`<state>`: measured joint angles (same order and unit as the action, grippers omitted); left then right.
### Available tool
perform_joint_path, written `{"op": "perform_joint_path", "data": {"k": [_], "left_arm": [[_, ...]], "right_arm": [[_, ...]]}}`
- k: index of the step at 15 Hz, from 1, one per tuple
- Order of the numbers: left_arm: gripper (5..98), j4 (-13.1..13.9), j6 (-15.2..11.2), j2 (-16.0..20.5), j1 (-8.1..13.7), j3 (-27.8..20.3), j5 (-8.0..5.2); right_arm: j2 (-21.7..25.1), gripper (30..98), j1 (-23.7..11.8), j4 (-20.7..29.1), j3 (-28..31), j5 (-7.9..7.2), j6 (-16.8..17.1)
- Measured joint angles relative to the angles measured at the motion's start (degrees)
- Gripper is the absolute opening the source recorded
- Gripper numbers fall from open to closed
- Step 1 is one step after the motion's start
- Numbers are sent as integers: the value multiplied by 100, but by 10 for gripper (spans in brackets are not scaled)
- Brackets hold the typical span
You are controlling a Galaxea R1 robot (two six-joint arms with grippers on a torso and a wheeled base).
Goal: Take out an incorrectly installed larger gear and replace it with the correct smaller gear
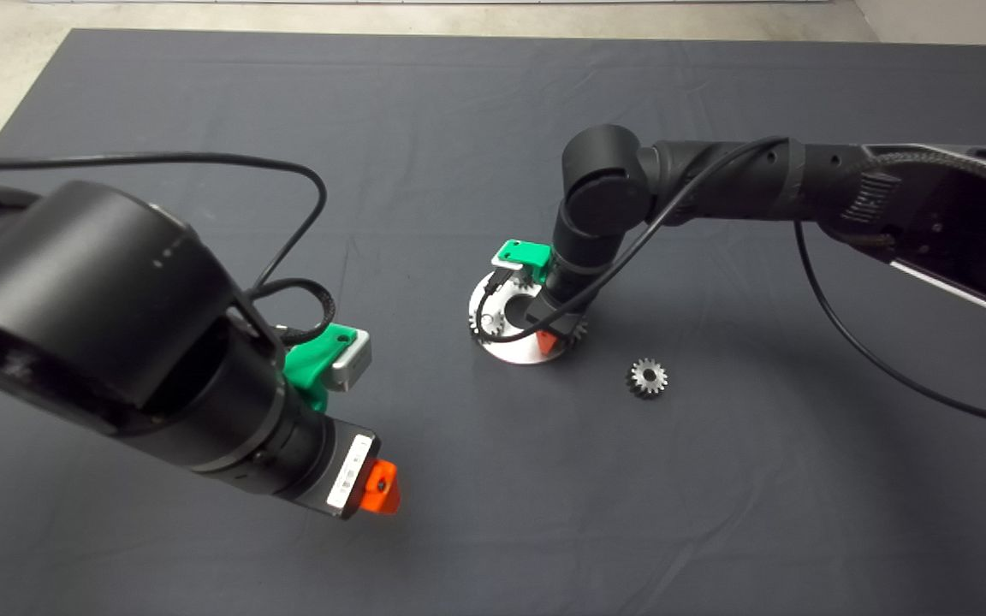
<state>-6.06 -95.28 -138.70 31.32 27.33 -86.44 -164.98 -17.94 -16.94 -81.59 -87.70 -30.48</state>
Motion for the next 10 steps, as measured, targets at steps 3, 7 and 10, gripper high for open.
{"op": "perform_joint_path", "data": {"k": [3,7,10], "left_arm": [[982,0,0,0,1,0,0],[982,0,-2,0,1,0,0],[982,-2,-2,0,1,0,0]], "right_arm": [[-17,614,1,2,0,5,0],[-16,555,1,0,0,7,0],[-21,533,1,2,0,7,-1]]}}
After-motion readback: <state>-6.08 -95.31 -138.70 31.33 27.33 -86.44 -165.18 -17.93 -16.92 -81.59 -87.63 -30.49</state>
